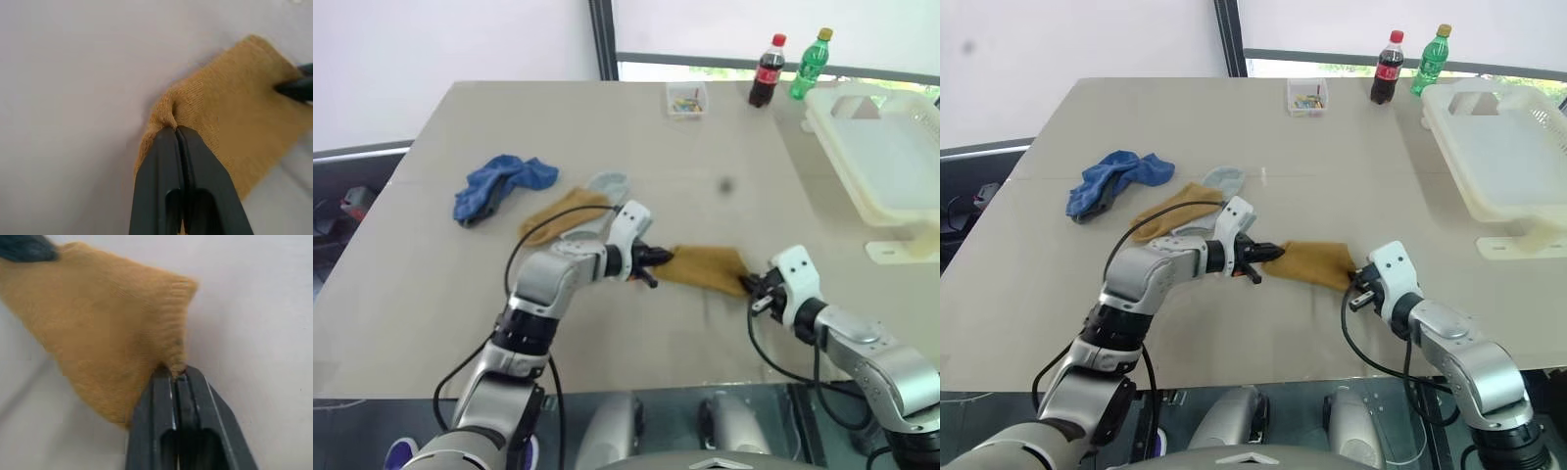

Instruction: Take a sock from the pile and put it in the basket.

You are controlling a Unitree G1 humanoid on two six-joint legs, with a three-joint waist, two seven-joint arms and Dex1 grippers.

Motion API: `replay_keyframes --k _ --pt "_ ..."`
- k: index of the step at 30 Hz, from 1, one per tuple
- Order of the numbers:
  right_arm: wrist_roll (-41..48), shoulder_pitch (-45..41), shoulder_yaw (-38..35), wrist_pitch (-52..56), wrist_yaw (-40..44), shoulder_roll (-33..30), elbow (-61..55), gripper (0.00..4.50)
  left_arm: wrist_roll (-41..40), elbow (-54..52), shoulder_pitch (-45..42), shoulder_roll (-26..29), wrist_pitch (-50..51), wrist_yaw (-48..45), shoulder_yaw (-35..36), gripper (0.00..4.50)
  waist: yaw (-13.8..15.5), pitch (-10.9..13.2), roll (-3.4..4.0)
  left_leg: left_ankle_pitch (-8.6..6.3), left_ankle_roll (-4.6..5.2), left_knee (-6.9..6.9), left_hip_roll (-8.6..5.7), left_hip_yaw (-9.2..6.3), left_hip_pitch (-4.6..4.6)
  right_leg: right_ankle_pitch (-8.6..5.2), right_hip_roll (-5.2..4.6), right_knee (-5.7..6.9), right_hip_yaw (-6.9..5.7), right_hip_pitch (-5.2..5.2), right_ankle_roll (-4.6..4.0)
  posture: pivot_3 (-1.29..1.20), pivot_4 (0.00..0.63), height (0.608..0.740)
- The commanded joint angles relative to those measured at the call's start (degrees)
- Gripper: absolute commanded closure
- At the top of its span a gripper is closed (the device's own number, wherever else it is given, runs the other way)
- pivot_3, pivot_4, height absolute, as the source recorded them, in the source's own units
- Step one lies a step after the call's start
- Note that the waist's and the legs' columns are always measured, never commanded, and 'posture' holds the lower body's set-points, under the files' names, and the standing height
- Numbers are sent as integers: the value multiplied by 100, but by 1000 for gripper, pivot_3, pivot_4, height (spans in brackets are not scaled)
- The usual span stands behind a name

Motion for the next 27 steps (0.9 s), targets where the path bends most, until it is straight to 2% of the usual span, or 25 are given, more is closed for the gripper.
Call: replay_keyframes --k 1,4,8,10,12,17,20,22,24,27 --pt "205 263 -300 52 513 -400 -297 4471 -342 -904 272 52 672 267 367 4500 22 1 -1 0 0 0 -1 -3 -1 0 -1 -1 -2 1 0 0 150 740" --pt "270 378 -347 26 787 -704 -464 4471 -487 -1344 543 8 974 511 555 4500 16 2 -2 -1 1 2 -2 -9 -7 0 -3 -4 -6 0 0 0 150 740" --pt "-161 426 -21 -277 1061 -1214 -289 4471 -497 -1684 837 -55 999 779 413 4500 16 2 -1 -1 2 3 -1 -14 0 0 0 4 -10 3 0 0 150 740" --pt "-157 314 -25 -291 1054 -1167 -129 4471 -481 -1676 861 -26 869 790 340 4500 16 1 -2 -1 2 4 -1 -15 0 0 1 5 -11 4 0 0 150 740" --pt "-245 203 -29 -366 1022 -1145 -21 3978 -575 -1557 773 -102 912 827 490 4046 17 1 -2 0 1 4 -1 -16 0 0 1 5 -12 4 0 0 150 740" --pt "-152 260 -409 -536 1104 -1114 -347 1921 -419 -1788 702 220 430 890 606 2021 18 2 -2 11 -20 6 -2 -17 -3 0 0 3 -12 3 0 0 150 740" --pt "592 296 -1165 -418 1395 -1039 -798 1921 419 -1721 499 700 -509 1266 362 2021 18 6 -2 12 -21 2 -1 -16 -10 0 -2 -1 -11 -3 -1 0 150 740" --pt "861 279 -1377 -434 1454 -961 -923 1921 762 -1461 287 759 -865 1477 254 2021 26 6 -3 12 -21 2 -2 -18 -11 0 -2 -2 -12 -2 -1 0 150 740" --pt "1027 245 -1459 -451 1463 -894 -977 1921 960 -1204 143 691 -1028 1598 159 2021 48 5 -3 11 -20 4 -4 -26 -10 0 -4 -2 -20 5 -1 0 150 740" --pt "1023 153 -1448 -778 1463 -746 -1021 1921 1454 -322 -186 274 -1277 2160 -39 2021 48 5 -3 0 0 5 -12 -30 -9 0 -10 -4 -23 10 0 0 150 740"
